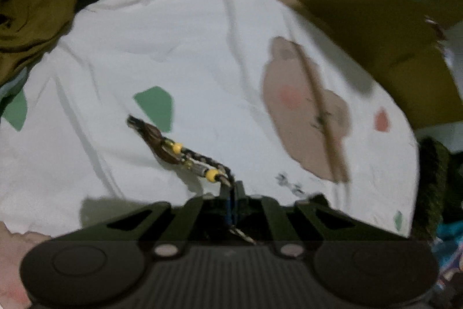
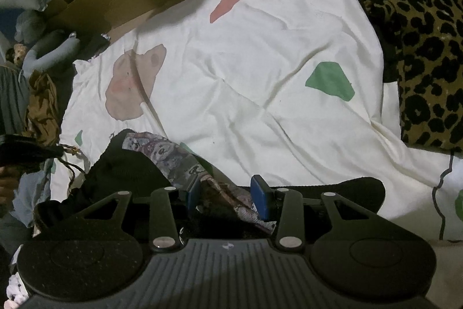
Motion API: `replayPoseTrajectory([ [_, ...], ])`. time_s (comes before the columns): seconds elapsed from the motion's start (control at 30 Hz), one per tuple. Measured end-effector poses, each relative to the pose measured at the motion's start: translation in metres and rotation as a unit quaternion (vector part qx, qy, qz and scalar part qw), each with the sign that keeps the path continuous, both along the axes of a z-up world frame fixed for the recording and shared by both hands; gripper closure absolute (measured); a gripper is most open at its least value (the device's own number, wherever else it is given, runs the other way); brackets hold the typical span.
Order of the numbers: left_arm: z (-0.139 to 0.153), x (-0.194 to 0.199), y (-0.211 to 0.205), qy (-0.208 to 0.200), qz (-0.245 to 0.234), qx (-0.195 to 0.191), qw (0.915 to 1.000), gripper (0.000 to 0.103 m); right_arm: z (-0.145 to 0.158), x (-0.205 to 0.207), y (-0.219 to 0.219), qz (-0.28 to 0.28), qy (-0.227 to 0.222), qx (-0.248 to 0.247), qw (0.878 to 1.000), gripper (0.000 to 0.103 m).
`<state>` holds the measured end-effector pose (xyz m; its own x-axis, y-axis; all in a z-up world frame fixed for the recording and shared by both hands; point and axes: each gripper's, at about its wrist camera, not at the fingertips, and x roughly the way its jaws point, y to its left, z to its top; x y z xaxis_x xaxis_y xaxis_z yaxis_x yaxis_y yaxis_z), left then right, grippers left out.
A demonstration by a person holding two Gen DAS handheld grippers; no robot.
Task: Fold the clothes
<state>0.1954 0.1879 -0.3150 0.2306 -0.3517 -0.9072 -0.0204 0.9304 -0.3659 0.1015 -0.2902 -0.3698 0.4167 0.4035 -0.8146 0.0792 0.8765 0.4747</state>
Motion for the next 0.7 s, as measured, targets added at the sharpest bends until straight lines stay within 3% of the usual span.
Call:
replayPoseTrajectory([
  [0.4, 0.017, -0.017, -0.018, -0.008, -0.088, -0.049, 0.9949, 0.101, 0.0, 0.004, 0.005, 0.008, 0.005, -0.007, 1.0, 0.057],
  [0.7, 0.043, -0.041, -0.051, -0.023, -0.175, -0.076, 0.9814, 0.101, -0.002, 0.004, 0.01, 0.014, 0.008, -0.008, 1.0, 0.057],
])
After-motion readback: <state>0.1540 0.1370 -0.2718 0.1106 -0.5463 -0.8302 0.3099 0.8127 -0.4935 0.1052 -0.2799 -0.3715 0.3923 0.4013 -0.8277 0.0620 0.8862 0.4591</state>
